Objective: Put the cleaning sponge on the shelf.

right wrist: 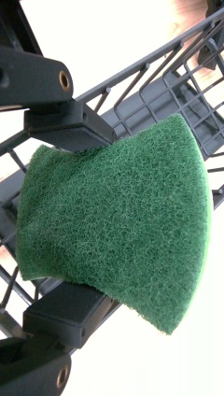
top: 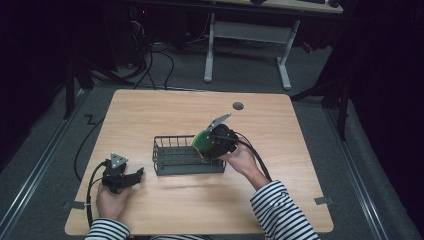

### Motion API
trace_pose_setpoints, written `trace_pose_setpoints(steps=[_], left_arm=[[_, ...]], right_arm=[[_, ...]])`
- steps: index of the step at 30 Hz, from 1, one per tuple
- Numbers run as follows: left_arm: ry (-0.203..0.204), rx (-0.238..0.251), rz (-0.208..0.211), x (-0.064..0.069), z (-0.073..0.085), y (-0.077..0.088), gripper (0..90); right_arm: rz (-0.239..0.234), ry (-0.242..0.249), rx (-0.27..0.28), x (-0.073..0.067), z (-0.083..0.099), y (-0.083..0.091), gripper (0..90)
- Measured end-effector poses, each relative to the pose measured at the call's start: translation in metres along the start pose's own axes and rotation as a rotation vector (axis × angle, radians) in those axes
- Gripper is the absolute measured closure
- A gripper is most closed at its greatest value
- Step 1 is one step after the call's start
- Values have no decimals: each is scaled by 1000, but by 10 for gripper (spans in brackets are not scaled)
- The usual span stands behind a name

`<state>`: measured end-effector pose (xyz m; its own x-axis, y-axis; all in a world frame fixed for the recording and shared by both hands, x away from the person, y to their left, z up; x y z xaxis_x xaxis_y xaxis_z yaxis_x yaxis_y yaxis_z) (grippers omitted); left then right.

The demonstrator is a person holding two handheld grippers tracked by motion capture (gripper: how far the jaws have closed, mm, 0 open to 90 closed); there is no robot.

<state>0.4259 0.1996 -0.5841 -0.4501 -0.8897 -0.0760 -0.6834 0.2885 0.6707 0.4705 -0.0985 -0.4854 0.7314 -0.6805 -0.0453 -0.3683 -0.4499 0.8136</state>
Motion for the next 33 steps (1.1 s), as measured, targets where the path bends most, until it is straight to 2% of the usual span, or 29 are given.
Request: trace_pose_setpoints(steps=[3, 5, 10, 14, 19, 20, 29, 31, 32, 33], left_arm=[[0, 0, 1, 0, 0, 0, 276], [0, 0, 0, 0, 0, 0, 276], [1, 0, 0, 0, 0, 0, 277], [1, 0, 1, 0, 0, 0, 276], [0, 0, 1, 0, 0, 0, 276], [1, 0, 1, 0, 0, 0, 276], [0, 0, 1, 0, 0, 0, 276], [0, 0, -2, 0, 0, 0, 276], [-1, 0, -2, 0, 0, 0, 275], [0, 0, -2, 0, 0, 0, 275]], right_arm=[[-5, -6, 0, -1, 0, 2, 301], [-14, -8, -28, -1, 3, -1, 296], [-24, -21, -24, -1, 2, -4, 255], [-12, -27, -15, 0, 1, -2, 215], [-16, -57, 25, 2, 0, 6, 195], [-24, -71, 61, 2, 0, 11, 200], [-22, -119, 138, 9, 11, 33, 266], [-3, -132, 180, 11, 12, 40, 302], [0, -154, 201, 14, 16, 44, 309], [0, -154, 201, 14, 16, 44, 309]])
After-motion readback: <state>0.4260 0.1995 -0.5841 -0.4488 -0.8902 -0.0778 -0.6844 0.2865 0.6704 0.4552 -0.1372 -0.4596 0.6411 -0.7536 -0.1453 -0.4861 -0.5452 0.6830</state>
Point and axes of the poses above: each handheld gripper's, and its own axes: y roughly backward along the jaws, z roughly out of its underside, x roughly to its right, the point moved 7 cm from there along -y, roughly forward along the jaws, and after that the axes turned 7 degrees about -y, right-handed, at the moved point
